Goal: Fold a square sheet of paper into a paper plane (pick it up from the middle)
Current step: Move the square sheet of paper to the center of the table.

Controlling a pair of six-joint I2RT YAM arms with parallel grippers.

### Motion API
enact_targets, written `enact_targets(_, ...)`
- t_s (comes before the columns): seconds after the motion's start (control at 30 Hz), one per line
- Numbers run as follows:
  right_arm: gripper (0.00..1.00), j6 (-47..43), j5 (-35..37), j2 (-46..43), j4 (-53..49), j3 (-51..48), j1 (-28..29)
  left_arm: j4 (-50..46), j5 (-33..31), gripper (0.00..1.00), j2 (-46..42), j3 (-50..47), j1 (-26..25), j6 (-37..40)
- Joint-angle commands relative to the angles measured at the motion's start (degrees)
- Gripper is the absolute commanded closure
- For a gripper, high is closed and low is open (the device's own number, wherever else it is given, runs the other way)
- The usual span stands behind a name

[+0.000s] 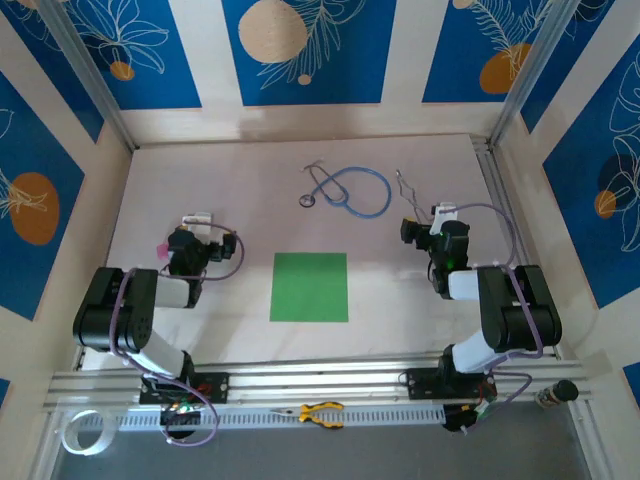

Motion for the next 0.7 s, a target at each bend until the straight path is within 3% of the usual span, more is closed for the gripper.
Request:
enact_targets(0.0,0.01,0.16,0.3,0.17,1.09,-0.05,0.28,0.33,0.9,0.0,0.22,1.07,0.19,0.75)
enact_targets(0.67,0.01,0.69,-1.62,0.16,0.84,0.0,-0.63,0.41,0.95,0.0,0.19,1.0,0.21,0.66)
